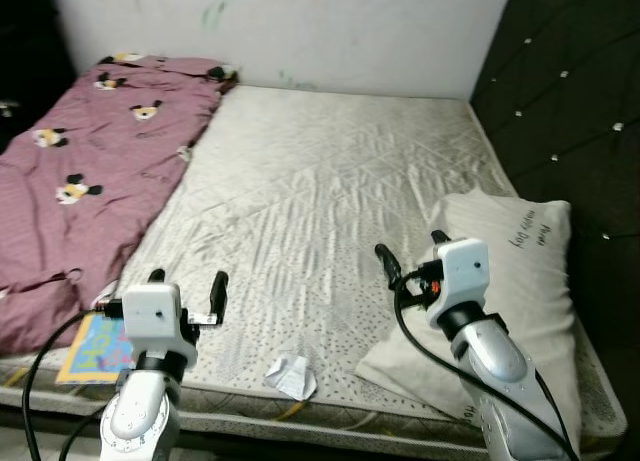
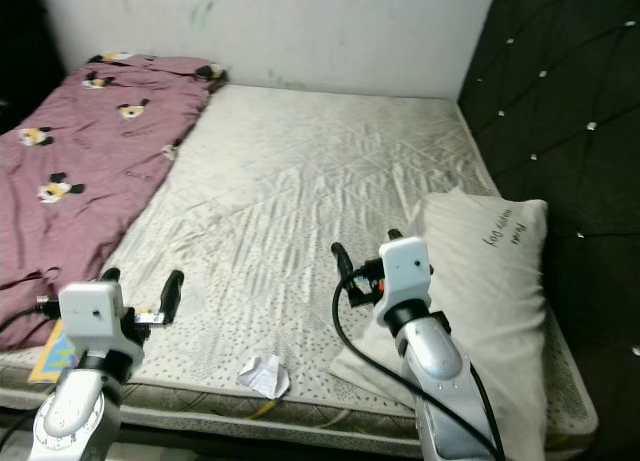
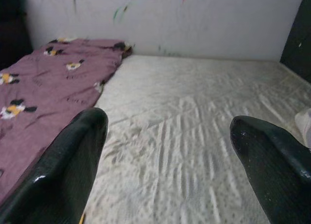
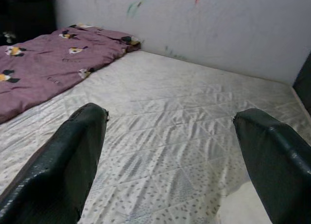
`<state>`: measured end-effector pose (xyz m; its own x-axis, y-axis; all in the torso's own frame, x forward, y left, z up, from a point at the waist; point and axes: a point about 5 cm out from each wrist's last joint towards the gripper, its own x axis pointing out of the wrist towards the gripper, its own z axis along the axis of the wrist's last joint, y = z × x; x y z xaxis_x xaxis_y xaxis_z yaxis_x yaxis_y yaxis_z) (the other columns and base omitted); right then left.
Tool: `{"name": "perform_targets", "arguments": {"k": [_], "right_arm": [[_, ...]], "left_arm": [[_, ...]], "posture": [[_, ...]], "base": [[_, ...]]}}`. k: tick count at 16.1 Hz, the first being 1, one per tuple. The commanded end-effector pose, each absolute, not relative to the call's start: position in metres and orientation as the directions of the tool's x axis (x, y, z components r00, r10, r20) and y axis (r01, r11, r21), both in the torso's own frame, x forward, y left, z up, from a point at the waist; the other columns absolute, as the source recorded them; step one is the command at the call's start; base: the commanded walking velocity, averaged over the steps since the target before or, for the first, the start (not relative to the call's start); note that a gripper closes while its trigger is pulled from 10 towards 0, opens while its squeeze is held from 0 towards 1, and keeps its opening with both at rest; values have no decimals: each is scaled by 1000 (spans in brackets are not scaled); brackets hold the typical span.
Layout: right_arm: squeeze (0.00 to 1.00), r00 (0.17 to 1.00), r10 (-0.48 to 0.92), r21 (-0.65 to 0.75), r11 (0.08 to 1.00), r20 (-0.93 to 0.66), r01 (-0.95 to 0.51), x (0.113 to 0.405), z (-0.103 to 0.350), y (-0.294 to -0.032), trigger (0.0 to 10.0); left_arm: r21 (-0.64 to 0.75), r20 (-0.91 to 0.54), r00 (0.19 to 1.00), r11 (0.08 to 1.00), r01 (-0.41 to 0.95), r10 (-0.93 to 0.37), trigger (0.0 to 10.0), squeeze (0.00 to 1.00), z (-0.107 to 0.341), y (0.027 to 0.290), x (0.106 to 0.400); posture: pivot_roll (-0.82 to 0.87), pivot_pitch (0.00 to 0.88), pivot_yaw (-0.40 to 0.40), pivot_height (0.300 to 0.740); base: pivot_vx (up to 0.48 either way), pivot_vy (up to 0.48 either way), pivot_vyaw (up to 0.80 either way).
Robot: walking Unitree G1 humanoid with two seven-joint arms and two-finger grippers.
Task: Clean up the room
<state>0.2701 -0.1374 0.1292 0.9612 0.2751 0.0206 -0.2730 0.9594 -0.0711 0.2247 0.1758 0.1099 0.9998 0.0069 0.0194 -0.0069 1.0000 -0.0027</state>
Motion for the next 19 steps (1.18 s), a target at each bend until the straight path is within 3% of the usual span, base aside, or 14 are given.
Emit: {"name": "perform_targets", "arguments": {"k": [1, 10, 19], "right_arm": [[0, 959, 284, -72, 956, 14, -283, 272, 128, -137, 10000], [0, 947, 320, -78, 945, 24, -317, 271, 130, -131, 10000], [0, 944, 329, -115, 939, 34, -324, 273, 130, -127, 10000]], "left_arm": [[-10, 10, 1000, 1000, -19, 19, 10000, 0, 109, 179, 225], [-10, -12, 1000, 1000, -4, 4, 10000, 0, 106, 174, 226], [1, -22, 999, 999, -46, 46, 10000, 0, 104, 179, 228]], "posture": [[2, 8, -53, 740], [-7, 13, -50, 740], [-6, 9, -42, 740]], "base": [[0, 251, 0], [0, 357, 0], [0, 480, 0]]}}
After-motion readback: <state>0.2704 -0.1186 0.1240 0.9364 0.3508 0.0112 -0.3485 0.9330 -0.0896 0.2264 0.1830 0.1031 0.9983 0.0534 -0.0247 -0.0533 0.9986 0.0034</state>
